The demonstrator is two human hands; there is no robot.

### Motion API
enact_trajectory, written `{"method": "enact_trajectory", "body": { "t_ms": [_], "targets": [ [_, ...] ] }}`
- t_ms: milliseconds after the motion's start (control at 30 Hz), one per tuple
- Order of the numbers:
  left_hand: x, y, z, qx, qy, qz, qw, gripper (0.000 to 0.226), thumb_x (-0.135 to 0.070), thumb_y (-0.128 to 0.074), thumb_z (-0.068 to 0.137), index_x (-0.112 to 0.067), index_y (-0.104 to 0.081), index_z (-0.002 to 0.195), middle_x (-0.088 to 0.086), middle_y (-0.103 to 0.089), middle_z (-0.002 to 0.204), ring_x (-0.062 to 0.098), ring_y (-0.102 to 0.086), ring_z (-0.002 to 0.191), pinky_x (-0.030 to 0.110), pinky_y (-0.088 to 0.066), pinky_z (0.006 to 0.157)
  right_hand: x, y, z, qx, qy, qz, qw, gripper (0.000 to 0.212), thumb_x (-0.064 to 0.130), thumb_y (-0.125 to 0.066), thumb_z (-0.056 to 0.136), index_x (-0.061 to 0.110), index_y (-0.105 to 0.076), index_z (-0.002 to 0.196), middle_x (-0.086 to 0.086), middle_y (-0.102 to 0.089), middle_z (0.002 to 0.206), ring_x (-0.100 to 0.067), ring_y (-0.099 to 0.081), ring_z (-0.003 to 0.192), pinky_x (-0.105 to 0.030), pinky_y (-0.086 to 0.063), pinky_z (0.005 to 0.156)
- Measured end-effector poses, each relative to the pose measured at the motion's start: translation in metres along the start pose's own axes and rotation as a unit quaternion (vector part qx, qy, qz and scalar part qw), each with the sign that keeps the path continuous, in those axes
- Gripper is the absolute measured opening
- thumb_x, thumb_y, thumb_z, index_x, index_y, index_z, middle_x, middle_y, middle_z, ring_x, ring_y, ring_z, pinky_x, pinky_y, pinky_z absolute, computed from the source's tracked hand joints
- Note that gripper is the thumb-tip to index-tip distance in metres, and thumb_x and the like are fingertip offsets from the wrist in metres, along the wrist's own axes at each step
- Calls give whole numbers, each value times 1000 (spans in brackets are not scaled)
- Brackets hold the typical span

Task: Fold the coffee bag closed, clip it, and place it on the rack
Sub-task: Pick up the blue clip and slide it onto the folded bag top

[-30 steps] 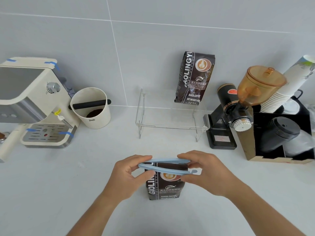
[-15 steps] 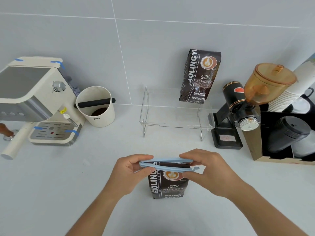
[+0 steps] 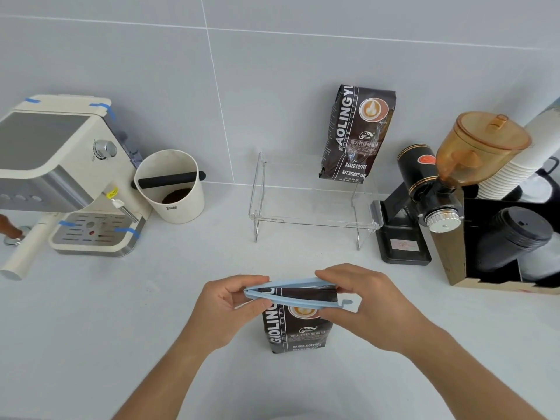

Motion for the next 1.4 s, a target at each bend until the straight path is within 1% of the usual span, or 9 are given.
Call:
{"method": "enact_trajectory", "body": {
  "t_ms": [233,367,600,767,867,967,1100,1200,1400],
  "targets": [
    [-1,1,1,-7,-18,54,998,45,6,-79,69,-36,-77,86,-6,-78,90,15,-74,84,22,-57,79,-2,2,3,6,0,-7,1000,47,24,-80,75,22,-65,119,20,-62,103,-5,-61,94,-14,-48,83],
    [-4,0,2,-6,-30,71,997,40,-2,-81,69,-38,-76,85,-7,-78,90,15,-74,85,20,-56,80,-11,4,2,-1,-17,47,999,44,15,-82,74,20,-68,116,20,-64,102,-8,-64,94,-16,-53,84],
    [-12,-4,2,4,-58,130,990,38,-2,-80,72,-36,-75,88,-16,-76,90,7,-71,85,14,-53,80,-20,4,1,-11,-29,102,994,42,7,-81,73,17,-70,112,16,-66,103,-10,-65,97,-18,-55,87],
    [-26,-13,2,29,-104,203,973,31,-19,-77,71,-38,-72,95,-22,-71,98,2,-68,90,14,-52,84,-21,6,-1,-16,-18,116,993,42,6,-81,73,17,-70,113,13,-67,104,-8,-65,98,-16,-54,87],
    [-31,-18,1,46,-129,233,963,31,-19,-75,74,-32,-72,102,-21,-70,103,2,-67,93,16,-51,84,-25,6,-4,-19,-26,138,990,42,9,-80,75,25,-69,112,14,-69,103,-12,-66,100,-17,-53,89],
    [-40,-39,-2,108,-161,288,938,33,-21,-67,84,-32,-65,115,-21,-69,106,1,-63,99,15,-49,84,-24,4,-5,-23,-27,147,988,44,11,-79,76,30,-65,114,16,-65,111,-13,-67,99,-18,-53,90],
    [-51,-57,-1,126,-175,345,914,34,-42,-53,85,-30,-63,115,-20,-66,109,1,-62,96,27,-53,82,-26,4,-5,-35,-43,161,985,35,9,-78,77,34,-69,100,14,-69,106,-12,-69,96,-24,-54,92],
    [-54,-61,2,124,-179,343,914,34,-43,-54,83,-26,-69,108,-14,-71,106,2,-64,94,31,-53,83,-28,3,-6,-28,-54,176,983,32,7,-76,78,34,-65,90,12,-71,104,-13,-70,96,-23,-54,93],
    [-56,-65,5,127,-185,338,914,31,-39,-57,83,-23,-71,105,-12,-72,101,2,-65,90,26,-53,82,-33,5,-7,-43,-68,209,975,35,3,-76,77,33,-59,79,12,-74,101,-6,-68,102,-14,-51,90]
  ]
}}
Point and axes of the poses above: each hand's wrist, its own z-axis towards the middle knuckle, its own y-axis out of the back of the hand, x = y × z, the point moved 10 cm from there along z, towards the middle knuckle
